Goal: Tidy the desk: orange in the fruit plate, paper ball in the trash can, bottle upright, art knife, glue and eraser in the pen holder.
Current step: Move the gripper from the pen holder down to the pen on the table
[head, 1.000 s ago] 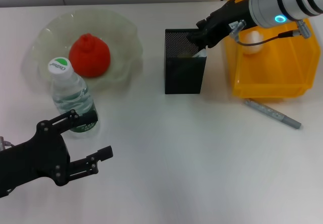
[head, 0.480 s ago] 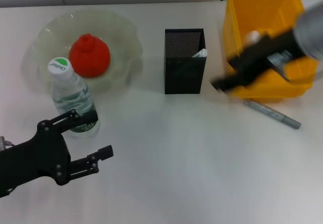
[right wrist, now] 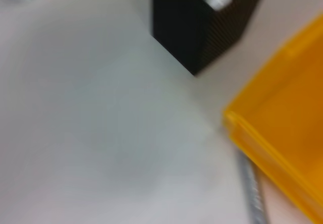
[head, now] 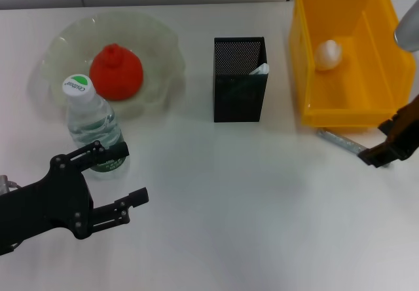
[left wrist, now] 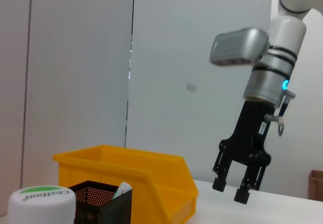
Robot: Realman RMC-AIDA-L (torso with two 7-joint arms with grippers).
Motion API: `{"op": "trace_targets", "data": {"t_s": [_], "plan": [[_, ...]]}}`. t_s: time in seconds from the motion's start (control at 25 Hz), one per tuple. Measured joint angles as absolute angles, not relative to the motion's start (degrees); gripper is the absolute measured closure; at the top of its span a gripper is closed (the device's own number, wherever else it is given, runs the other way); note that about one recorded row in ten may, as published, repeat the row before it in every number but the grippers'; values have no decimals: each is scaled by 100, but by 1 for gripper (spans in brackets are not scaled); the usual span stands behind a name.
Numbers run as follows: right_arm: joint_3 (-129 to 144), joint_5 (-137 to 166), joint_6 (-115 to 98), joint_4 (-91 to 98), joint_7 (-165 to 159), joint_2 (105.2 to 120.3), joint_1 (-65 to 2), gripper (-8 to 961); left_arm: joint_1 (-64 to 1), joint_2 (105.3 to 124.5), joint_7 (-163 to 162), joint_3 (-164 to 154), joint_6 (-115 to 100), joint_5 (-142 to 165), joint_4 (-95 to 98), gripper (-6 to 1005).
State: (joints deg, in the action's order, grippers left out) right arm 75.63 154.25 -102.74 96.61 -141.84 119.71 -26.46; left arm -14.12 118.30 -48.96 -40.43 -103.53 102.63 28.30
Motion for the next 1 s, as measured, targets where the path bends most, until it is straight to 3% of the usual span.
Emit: {"op": "trace_targets", "data": {"t_s": [1.0], "plan": [[7522, 15794, -8778, 7817, -14222, 11935, -2859, 330, -1461, 11830, -4896, -4043, -10344, 10266, 2830, 214]]}}
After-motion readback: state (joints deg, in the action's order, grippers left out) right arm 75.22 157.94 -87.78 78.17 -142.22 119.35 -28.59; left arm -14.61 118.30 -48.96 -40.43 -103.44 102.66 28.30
